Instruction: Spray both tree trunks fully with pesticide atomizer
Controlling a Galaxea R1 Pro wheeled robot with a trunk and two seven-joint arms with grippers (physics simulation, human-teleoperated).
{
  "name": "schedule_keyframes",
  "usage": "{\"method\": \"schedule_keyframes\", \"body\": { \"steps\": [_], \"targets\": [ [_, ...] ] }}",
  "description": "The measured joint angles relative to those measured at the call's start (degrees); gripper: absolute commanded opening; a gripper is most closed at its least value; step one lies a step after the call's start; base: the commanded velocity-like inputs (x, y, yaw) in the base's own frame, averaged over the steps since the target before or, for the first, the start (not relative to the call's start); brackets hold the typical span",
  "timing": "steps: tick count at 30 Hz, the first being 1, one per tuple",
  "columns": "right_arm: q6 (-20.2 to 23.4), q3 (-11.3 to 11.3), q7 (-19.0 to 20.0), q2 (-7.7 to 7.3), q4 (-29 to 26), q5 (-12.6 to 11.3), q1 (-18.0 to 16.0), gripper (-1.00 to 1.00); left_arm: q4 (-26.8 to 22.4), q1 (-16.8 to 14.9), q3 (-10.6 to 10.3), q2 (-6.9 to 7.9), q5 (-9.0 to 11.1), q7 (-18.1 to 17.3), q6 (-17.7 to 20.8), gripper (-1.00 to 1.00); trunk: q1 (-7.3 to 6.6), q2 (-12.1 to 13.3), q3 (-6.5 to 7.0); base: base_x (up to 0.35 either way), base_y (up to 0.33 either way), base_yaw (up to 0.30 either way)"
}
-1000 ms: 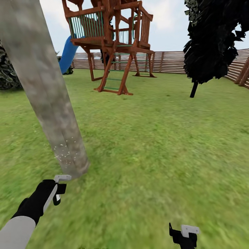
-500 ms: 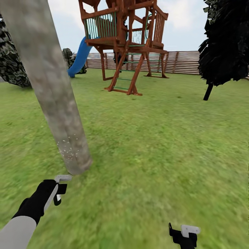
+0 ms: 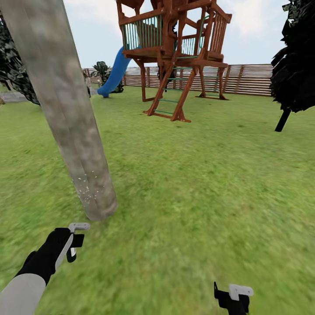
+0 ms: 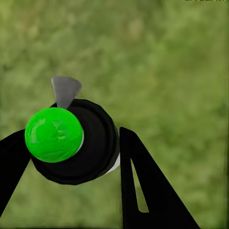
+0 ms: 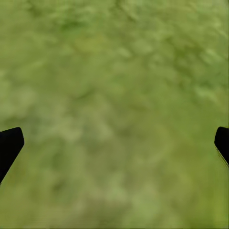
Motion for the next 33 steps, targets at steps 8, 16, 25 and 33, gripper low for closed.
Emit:
{"method": "schedule_keyframes", "body": {
  "steps": [8,16,25,33],
  "targets": [
    [0.0,0.0,0.0,0.0,0.0,0.0,0.0,1.0,-0.1,0.0,0.0,-0.01,0.1,0.0,-0.2,-1.0,0.0,0.0,0.0,0.163,-0.254,0.277],
    [0.0,0.0,0.0,0.0,0.0,0.0,0.0,1.0,-0.1,0.0,0.0,-0.06,0.1,0.1,-0.3,-1.0,0.0,0.0,0.0,0.165,-0.253,0.05],
    [0.0,0.0,0.0,0.06,0.0,0.0,0.0,1.0,-0.1,0.0,-0.1,-0.17,0.3,0.1,-0.4,-1.0,0.0,0.0,0.0,0.169,-0.243,0.106],
    [0.0,0.0,0.0,0.09,0.0,0.0,0.0,1.0,-0.1,0.0,-0.1,-0.18,0.3,0.1,-0.4,-1.0,0.0,0.0,0.0,0.145,-0.243,0.275]
  ]
}}
